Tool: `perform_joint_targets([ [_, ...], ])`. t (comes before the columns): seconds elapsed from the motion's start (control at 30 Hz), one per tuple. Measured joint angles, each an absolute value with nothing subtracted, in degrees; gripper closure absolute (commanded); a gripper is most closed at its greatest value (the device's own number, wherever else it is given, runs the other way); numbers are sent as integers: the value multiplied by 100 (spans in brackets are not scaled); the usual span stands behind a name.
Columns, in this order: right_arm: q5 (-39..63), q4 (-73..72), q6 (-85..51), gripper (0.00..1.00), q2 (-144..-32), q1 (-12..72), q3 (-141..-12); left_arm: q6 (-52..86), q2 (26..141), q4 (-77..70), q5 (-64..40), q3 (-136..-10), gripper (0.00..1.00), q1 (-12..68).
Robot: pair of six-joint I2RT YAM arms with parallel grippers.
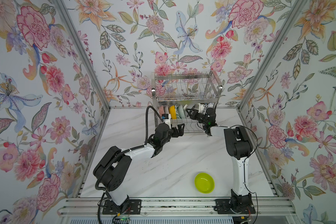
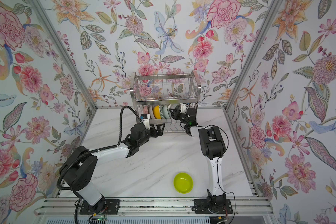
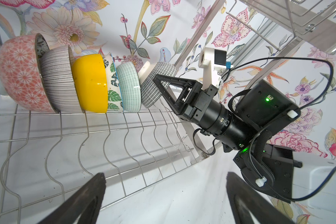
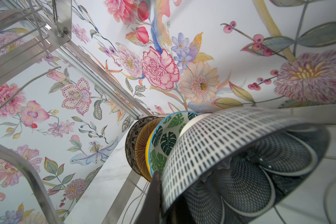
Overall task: Load bowls into a dish rack
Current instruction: Place the bowl in the dish rack.
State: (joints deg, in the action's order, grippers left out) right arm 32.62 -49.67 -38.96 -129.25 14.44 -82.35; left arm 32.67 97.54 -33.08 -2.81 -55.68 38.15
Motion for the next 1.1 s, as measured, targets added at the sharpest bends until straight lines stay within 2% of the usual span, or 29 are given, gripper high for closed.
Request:
perform_joint_targets([
  [0.5, 2842, -5603, -4331, 100, -13417, 1503, -8340, 3264, 9754, -3288, -281, -5570, 1, 3813],
  [1.1, 3024, -5988, -4661, 100, -13828, 1500, -8739, 3242, 9751, -3162, -283, -5581, 1, 3813],
])
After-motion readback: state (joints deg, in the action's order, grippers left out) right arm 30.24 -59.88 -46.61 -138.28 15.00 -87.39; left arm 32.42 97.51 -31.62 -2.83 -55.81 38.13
